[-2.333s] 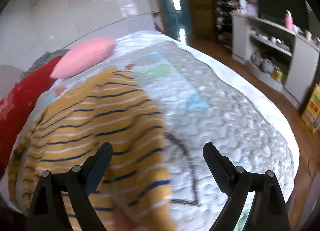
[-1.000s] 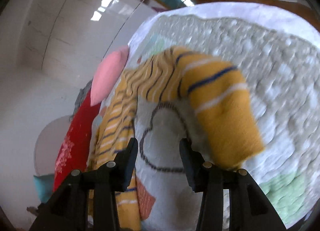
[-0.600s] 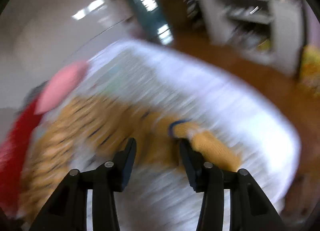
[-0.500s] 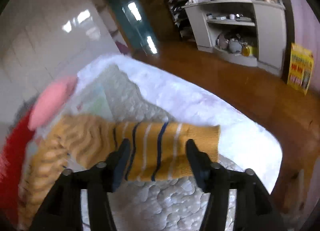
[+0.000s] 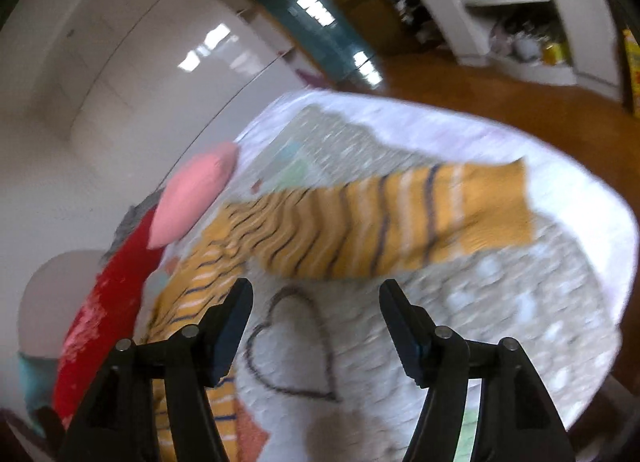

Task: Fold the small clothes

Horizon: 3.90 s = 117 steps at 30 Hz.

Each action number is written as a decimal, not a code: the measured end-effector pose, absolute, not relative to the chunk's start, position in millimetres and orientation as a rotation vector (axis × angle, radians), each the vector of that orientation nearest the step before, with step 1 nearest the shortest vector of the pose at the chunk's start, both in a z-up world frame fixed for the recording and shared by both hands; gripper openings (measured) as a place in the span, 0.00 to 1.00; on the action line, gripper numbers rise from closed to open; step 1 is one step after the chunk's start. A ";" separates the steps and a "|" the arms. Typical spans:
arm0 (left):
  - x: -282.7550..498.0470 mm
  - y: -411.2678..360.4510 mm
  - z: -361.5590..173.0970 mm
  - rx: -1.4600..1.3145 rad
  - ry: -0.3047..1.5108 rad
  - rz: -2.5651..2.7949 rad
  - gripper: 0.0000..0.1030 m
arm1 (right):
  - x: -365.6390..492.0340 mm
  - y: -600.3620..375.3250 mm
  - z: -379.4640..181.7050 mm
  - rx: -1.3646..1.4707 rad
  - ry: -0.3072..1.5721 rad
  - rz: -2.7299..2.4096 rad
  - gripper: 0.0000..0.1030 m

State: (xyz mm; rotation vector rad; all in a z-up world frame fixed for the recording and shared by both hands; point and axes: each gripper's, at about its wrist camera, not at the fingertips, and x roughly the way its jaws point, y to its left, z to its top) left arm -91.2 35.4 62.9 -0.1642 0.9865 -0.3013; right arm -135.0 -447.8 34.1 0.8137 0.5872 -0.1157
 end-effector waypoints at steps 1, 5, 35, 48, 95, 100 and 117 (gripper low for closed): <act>-91.4 36.5 61.9 -0.168 0.990 -0.299 0.70 | -129.8 -441.9 27.8 0.830 0.609 -0.080 0.69; -90.7 39.8 58.0 -0.174 1.003 -0.288 0.70 | -115.9 -429.3 2.1 0.899 0.679 -0.021 0.69; -80.3 30.1 34.7 -0.149 1.097 -0.263 0.71 | -64.9 -495.5 -16.2 0.951 0.596 -0.302 0.22; -81.4 21.7 44.1 -0.161 1.073 -0.274 0.71 | -75.7 -591.9 57.5 0.969 0.412 -0.348 0.06; -138.7 206.7 28.0 -0.477 0.866 -0.102 0.73 | 70.1 -40.2 82.0 -0.251 0.802 0.404 0.56; -133.3 192.5 29.7 -0.458 0.874 -0.152 0.74 | 28.2 -152.6 89.0 -0.042 0.816 0.202 0.62; -93.1 76.6 16.0 -0.315 0.978 -0.366 0.83 | -59.7 -274.9 14.7 0.522 0.930 0.215 0.76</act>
